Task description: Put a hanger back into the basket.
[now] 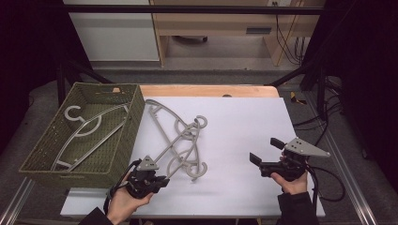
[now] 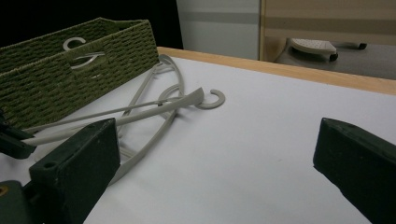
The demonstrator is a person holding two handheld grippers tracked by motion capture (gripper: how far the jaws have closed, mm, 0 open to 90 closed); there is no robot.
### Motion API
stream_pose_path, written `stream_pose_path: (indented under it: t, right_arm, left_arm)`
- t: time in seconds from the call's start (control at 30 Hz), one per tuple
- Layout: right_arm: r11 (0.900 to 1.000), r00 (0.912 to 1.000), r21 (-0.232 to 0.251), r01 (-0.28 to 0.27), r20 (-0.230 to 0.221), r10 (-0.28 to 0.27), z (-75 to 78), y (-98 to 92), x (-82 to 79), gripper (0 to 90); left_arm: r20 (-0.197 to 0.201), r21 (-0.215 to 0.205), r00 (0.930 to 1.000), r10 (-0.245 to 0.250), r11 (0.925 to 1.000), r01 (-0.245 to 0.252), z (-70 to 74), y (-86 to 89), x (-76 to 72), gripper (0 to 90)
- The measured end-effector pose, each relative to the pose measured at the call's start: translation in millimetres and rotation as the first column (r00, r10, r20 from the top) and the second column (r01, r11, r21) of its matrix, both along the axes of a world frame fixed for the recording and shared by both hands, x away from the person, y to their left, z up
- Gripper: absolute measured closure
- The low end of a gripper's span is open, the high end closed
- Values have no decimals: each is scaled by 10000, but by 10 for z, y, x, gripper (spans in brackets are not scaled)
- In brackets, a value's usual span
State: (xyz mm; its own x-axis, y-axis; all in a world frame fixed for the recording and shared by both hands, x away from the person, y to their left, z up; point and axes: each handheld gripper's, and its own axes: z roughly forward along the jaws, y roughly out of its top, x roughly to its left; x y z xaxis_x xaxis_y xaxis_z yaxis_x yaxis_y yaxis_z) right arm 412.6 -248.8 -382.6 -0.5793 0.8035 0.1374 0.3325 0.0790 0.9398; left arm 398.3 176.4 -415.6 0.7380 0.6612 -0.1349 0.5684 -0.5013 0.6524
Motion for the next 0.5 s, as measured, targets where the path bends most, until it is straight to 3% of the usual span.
stream_pose_path:
  t: [0.5]
  right_arm:
    - [10000, 10000, 60, 44, 8, -44, 1, -11, -1, 9]
  left_arm:
    - [808, -529, 9960, -374, 9977, 417, 258, 43, -113, 820]
